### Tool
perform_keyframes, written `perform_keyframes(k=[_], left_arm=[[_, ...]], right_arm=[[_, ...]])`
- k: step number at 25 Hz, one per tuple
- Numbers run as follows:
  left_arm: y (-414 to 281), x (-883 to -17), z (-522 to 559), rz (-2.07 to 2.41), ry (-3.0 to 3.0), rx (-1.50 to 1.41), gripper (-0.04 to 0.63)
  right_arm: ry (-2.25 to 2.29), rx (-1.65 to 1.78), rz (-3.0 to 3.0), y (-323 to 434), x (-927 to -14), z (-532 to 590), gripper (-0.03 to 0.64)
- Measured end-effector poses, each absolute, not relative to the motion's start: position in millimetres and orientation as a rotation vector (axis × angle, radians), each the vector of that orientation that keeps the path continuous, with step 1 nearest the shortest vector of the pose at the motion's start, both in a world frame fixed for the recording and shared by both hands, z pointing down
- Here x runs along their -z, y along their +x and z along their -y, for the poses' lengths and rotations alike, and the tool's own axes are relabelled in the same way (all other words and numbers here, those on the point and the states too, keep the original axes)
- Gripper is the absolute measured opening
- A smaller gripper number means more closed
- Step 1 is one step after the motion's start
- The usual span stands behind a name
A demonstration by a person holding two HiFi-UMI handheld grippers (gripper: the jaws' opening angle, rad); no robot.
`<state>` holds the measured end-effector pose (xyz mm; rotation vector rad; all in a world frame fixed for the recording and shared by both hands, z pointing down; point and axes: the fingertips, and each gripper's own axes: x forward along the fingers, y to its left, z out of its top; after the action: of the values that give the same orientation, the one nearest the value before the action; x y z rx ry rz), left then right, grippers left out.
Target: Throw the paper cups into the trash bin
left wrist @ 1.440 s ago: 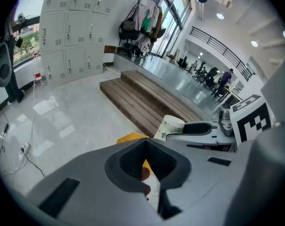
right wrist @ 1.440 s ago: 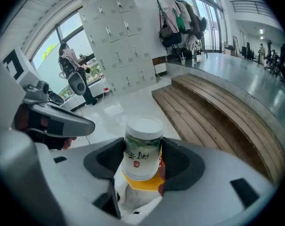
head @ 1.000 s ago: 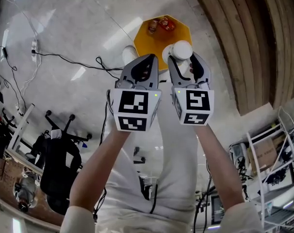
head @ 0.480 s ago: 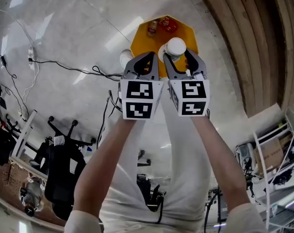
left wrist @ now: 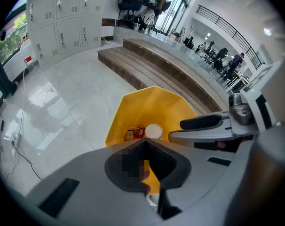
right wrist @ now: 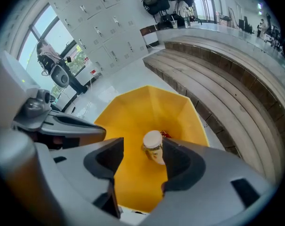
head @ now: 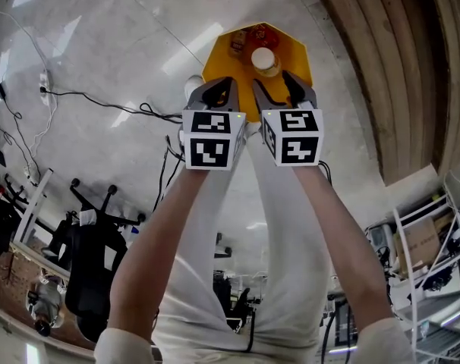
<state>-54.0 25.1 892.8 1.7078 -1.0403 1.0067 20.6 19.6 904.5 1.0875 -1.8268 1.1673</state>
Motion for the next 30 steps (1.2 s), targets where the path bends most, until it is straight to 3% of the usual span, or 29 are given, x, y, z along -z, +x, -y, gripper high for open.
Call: perform_keyframes(k=[12,18,30], left_arm=[[-37,-837,-19,0.981,1.758,-1.011,0.006],[-40,-779,-11,0.987,1.794,-0.980,0.006],[-51,-610,-34,0.928,1.847,-0.913,0.006]], right_arm=[[1.030,-1.190,1.836,31,-845,-32,0.252],[1.036,-1.117,1.867,35,-784,-24,0.095],[1.059,-1.121,1.979,16,-602,-6,0.037]])
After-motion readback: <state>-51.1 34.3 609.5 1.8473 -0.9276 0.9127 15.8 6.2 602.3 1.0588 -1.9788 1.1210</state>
